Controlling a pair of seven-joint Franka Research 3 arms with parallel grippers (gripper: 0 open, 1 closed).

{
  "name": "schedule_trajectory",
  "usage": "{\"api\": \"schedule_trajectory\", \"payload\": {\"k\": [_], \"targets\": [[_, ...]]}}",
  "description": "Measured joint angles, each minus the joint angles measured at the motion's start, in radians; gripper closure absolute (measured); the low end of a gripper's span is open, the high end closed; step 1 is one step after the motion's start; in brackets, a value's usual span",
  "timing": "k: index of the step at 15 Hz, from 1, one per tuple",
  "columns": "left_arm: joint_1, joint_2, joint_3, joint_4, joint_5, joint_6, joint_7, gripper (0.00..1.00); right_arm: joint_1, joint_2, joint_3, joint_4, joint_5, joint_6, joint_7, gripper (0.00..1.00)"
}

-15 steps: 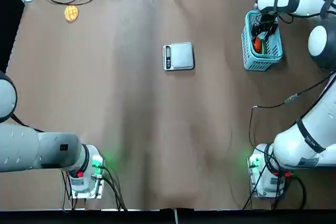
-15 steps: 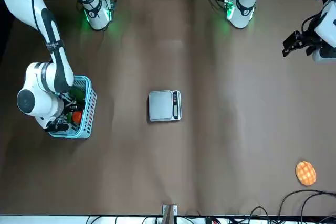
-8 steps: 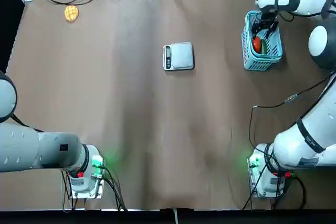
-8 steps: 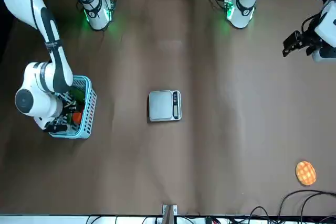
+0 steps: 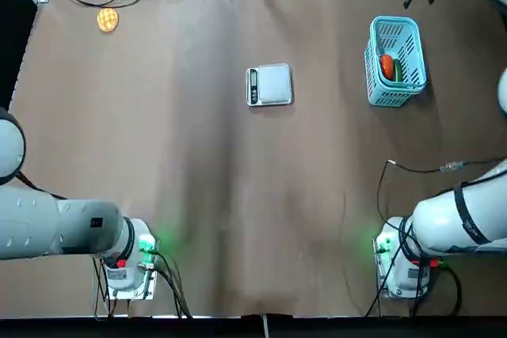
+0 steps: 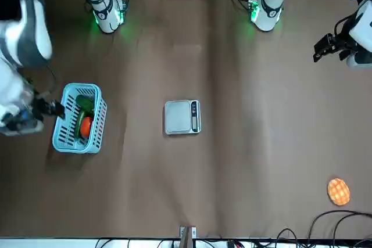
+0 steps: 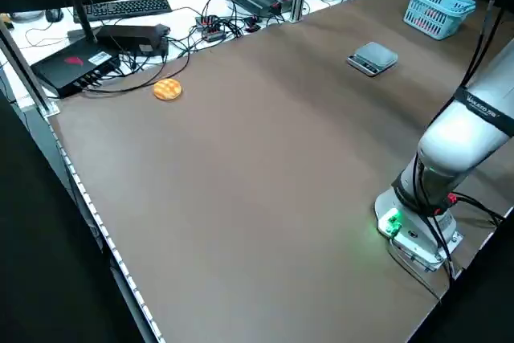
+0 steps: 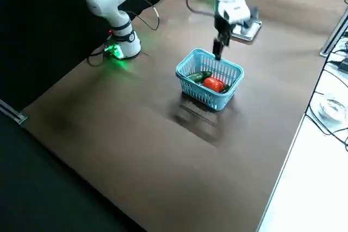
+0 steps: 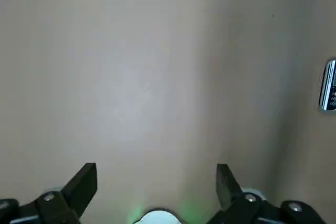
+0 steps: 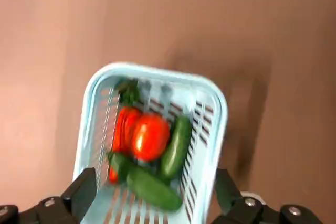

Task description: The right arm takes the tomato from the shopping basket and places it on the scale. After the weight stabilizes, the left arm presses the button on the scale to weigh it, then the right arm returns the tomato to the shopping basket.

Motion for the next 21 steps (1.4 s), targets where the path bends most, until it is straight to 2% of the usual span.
{"api": "schedule_trajectory", "payload": {"k": [1,2,3,5,10,21], "targets": [[0.0,0.0,0.0,0.006,0.0,-0.012,0.0,0.0,-0.002,-0.044,0.0,0.003,0.0,-0.065,-0.013,0.0],[0.0,-0.001,0.0,0.02,0.0,-0.032,0.0,0.0,-0.001,-0.125,0.005,0.002,0.001,-0.209,-0.021,0.0],[0.0,-0.001,0.0,0.025,0.0,-0.037,0.0,0.0,0.002,-0.152,0.011,0.002,0.001,-0.255,-0.021,0.0],[0.0,-0.001,0.0,0.028,0.0,-0.041,0.0,0.0,0.011,-0.177,0.02,0.013,0.001,-0.278,-0.02,0.0],[0.001,-0.001,0.001,0.028,0.0,-0.042,0.0,0.0,0.016,-0.165,0.023,0.173,0.001,-0.365,0.033,0.0],[0.004,-0.001,0.004,0.028,0.0,-0.042,-0.001,0.0,0.013,-0.135,0.017,0.19,0.019,-0.387,0.096,0.0]]}}
